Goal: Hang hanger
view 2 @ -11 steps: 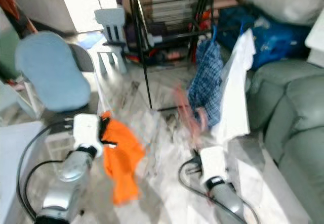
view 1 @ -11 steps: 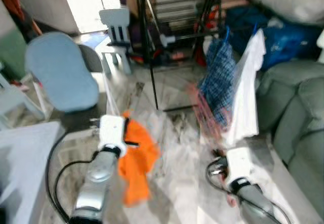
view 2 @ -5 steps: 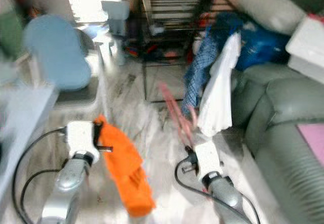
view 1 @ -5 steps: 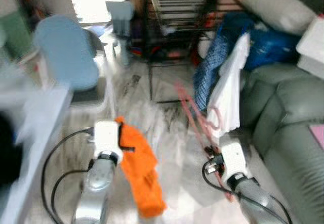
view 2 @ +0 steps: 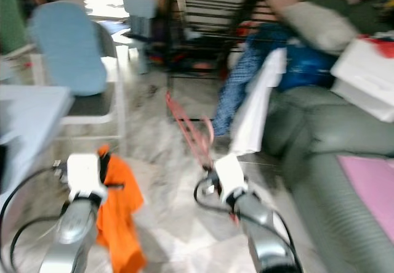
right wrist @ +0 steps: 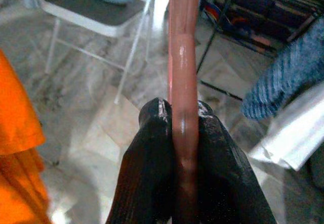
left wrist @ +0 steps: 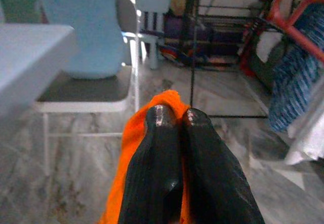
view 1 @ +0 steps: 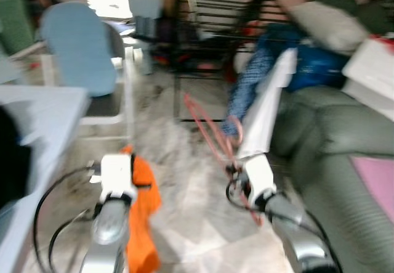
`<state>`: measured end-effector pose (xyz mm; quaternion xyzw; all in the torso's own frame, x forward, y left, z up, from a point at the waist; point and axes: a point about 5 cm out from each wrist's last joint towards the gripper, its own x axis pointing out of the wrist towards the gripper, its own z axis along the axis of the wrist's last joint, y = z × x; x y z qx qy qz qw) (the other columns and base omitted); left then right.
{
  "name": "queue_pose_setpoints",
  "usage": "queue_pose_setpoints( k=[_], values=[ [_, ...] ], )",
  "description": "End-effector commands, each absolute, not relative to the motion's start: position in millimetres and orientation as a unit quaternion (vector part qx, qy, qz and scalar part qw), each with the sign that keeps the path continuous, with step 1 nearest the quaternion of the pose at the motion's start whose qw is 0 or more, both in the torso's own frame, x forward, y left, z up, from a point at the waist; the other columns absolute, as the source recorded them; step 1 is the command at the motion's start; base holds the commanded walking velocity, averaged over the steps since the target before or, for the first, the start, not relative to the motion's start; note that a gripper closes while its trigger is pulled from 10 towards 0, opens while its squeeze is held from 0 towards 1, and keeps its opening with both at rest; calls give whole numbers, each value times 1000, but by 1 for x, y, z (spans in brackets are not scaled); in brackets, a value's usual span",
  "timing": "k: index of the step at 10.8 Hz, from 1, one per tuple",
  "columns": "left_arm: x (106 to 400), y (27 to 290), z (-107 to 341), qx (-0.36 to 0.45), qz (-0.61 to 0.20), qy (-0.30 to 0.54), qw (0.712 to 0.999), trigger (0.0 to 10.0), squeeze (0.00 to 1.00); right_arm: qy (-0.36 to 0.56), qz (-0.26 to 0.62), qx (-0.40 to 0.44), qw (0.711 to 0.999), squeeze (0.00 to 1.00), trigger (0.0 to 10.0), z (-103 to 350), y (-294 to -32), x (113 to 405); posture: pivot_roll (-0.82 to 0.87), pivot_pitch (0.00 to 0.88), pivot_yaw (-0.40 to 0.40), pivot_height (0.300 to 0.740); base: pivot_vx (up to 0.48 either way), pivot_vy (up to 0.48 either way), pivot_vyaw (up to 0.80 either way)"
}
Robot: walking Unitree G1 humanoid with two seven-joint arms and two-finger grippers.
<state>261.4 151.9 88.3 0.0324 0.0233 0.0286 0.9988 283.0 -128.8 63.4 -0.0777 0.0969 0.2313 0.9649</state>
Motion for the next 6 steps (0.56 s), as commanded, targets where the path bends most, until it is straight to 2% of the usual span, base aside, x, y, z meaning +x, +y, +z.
queue_pose_setpoints(
  k=[1,3,4,6],
  values=[
    [265,149,96,39,19,11,999,10000,0,96,210,-76,970,0,0,64,-138,286,41,0,-89,740,0,0,0],
    [266,148,102,58,-27,1,998,10000,0,96,143,-64,983,0,0,60,-157,277,-30,0,-32,740,0,0,0],
    [268,144,108,43,-68,-12,997,10000,0,93,136,-63,984,0,0,64,-158,275,-53,0,-26,740,0,0,0],
    [275,133,127,86,-213,-51,972,10000,0,92,124,-77,985,0,0,73,-175,270,-92,0,-18,740,0,0,0]
  ],
)
